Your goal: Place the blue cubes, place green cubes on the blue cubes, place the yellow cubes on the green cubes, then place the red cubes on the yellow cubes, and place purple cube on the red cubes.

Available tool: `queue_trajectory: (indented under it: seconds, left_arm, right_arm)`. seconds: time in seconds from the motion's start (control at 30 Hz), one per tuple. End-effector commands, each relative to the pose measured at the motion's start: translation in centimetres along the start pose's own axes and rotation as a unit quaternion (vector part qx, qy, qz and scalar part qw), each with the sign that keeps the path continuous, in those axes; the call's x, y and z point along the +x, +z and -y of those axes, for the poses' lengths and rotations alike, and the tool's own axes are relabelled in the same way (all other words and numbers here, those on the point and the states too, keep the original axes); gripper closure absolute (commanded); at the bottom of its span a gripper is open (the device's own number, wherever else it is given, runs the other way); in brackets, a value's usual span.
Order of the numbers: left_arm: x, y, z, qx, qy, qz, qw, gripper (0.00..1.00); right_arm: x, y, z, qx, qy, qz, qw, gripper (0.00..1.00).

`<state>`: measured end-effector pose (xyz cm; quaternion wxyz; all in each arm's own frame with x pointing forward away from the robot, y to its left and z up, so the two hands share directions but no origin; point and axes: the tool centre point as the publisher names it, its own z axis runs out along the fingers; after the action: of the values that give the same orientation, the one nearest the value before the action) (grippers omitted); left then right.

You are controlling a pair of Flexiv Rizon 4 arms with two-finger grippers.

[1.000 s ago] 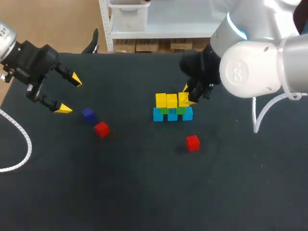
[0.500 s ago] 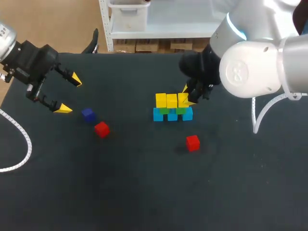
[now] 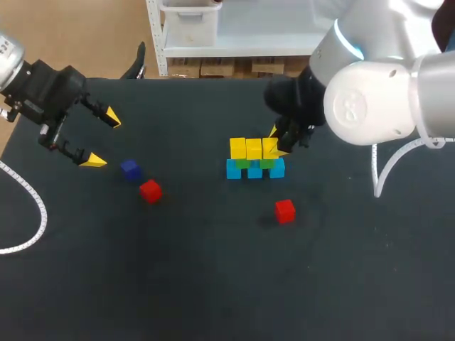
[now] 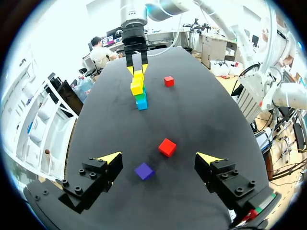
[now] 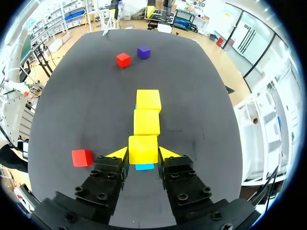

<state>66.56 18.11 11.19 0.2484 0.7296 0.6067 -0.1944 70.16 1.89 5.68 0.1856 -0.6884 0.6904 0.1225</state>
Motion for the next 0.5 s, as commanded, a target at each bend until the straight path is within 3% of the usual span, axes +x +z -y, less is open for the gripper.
queue_trajectory:
  seconds: [0.03,0.2,0.3,0.5]
  left_arm:
    - [0.12,0.05,-0.15,0.001,0.001,0.001,1.0,0.0]
    - [0.12,0.05,-0.15,0.001,0.001,0.001,1.0,0.0]
    - [0.12,0.05,-0.15,0.001,0.001,0.001,1.0,0.0]
    - [0.12,0.05,-0.15,0.001,0.001,0.001,1.0,0.0]
  right_arm:
    - [-0.11,0.11,0.07,-0.001,-0.001,0.0,1.0,0.97]
    - [-0.16,0.18,0.14,-0.001,-0.001,0.0,1.0,0.92]
    - [-0.14,0.22,0.19,-0.001,0.0,0.0,1.0,0.81]
    - [-0.13,0.29,0.27,-0.002,0.0,-0.001,1.0,0.77]
